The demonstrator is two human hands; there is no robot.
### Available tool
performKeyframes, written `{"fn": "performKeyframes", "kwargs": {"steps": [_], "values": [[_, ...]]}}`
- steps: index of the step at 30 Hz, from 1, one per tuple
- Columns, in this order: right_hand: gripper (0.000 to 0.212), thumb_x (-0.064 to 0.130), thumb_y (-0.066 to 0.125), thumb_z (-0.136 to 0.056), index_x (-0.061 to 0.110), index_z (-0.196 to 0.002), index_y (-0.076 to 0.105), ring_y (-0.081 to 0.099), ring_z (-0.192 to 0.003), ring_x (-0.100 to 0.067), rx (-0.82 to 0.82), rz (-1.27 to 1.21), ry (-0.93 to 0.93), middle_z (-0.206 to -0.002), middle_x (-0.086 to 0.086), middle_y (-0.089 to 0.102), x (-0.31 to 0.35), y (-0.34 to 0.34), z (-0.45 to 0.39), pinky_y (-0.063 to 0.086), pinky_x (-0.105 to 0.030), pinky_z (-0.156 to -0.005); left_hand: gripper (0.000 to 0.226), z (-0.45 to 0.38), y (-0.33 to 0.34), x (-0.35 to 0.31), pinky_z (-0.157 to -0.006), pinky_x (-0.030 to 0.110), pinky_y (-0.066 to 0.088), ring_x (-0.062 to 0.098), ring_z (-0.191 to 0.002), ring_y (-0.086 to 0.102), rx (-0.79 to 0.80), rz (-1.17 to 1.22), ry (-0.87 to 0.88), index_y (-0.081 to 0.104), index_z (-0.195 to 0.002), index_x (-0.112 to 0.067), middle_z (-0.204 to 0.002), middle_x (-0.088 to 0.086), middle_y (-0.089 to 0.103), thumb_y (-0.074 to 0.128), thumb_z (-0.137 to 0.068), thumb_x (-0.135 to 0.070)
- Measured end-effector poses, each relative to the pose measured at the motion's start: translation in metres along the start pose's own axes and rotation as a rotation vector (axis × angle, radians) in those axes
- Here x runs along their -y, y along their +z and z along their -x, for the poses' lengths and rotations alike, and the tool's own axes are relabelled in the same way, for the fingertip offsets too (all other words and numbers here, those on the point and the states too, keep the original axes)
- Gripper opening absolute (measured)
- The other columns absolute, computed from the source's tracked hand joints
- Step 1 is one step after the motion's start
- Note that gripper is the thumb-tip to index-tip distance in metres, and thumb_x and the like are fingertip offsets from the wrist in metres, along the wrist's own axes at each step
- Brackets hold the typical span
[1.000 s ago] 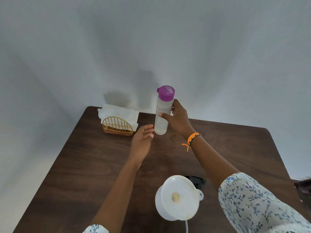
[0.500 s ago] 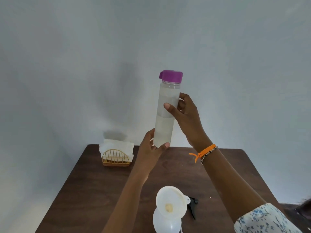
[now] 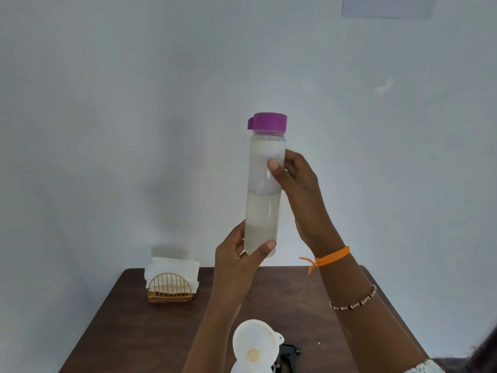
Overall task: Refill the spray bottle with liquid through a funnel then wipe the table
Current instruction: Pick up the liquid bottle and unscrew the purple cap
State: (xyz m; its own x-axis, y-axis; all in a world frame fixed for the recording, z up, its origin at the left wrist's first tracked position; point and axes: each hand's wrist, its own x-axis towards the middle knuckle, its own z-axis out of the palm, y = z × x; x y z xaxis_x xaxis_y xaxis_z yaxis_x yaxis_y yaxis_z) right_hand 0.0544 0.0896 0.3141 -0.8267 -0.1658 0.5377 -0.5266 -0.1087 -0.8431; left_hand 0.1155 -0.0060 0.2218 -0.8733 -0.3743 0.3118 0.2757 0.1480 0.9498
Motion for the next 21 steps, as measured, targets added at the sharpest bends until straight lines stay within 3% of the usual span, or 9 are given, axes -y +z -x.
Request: {"fn": "performKeyframes", "kwargs": {"steps": [3,6,9,13,17,21], "values": [[0.050,0.044,0.061,-0.077,0.019,-0.120,0.053,0.060,-0.106,-0.013,-0.078,-0.021,-0.036,-0.117,0.000,0.062,0.017,0.001,-0.007,0.050,-0.031,-0.091,0.045,0.005,0.000,-0.005,-0.089,0.025,0.051,0.016,-0.106,0.060,-0.001,0.046,0.015,0.052,-0.113,-0.033,-0.116,-0.008,0.061,0.073,-0.073,-0.027],[0.050,0.041,0.065,-0.077,0.017,-0.120,0.052,0.060,-0.104,-0.014,-0.130,-0.036,-0.059,-0.116,-0.003,0.062,0.031,0.003,-0.014,0.051,-0.033,-0.092,0.043,0.008,-0.002,-0.008,-0.080,0.016,0.051,0.013,-0.102,0.060,-0.003,0.071,0.030,0.052,-0.108,-0.037,-0.110,-0.014,0.061,0.073,-0.073,-0.025],[0.044,0.032,0.069,-0.080,0.015,-0.117,0.054,0.061,-0.097,-0.010,-0.163,-0.048,-0.078,-0.112,-0.003,0.063,0.042,0.007,-0.019,0.051,-0.024,-0.084,0.042,0.010,-0.004,-0.010,-0.082,0.019,0.051,0.015,-0.102,0.060,-0.012,0.090,0.042,0.053,-0.109,-0.037,-0.112,-0.011,0.061,0.073,-0.073,-0.026],[0.046,0.037,0.075,-0.073,0.016,-0.108,0.054,0.062,-0.089,-0.009,-0.210,-0.007,-0.084,-0.103,0.001,0.062,0.052,0.019,-0.022,0.053,-0.021,-0.075,0.042,0.013,-0.006,-0.012,-0.071,0.007,0.050,0.011,-0.099,0.060,-0.021,0.092,0.056,0.053,-0.106,-0.040,-0.106,-0.018,0.060,0.074,-0.074,-0.024],[0.050,0.041,0.079,-0.068,0.016,-0.100,0.050,0.055,-0.076,-0.003,-0.301,0.029,-0.074,-0.087,0.008,0.053,0.056,0.027,-0.026,0.049,-0.016,-0.066,0.047,0.015,-0.006,-0.011,-0.073,0.008,0.050,0.016,-0.103,0.059,-0.034,0.095,0.056,0.053,-0.113,-0.035,-0.114,-0.009,0.061,0.075,-0.072,-0.023],[0.048,0.041,0.081,-0.065,0.015,-0.093,0.053,0.056,-0.069,-0.004,-0.353,0.057,-0.086,-0.080,0.007,0.054,0.055,0.027,-0.028,0.050,-0.018,-0.062,0.049,0.018,-0.006,-0.009,-0.075,0.011,0.051,0.015,-0.102,0.060,-0.034,0.092,0.062,0.054,-0.110,-0.040,-0.114,-0.012,0.061,0.077,-0.070,-0.026]]}}
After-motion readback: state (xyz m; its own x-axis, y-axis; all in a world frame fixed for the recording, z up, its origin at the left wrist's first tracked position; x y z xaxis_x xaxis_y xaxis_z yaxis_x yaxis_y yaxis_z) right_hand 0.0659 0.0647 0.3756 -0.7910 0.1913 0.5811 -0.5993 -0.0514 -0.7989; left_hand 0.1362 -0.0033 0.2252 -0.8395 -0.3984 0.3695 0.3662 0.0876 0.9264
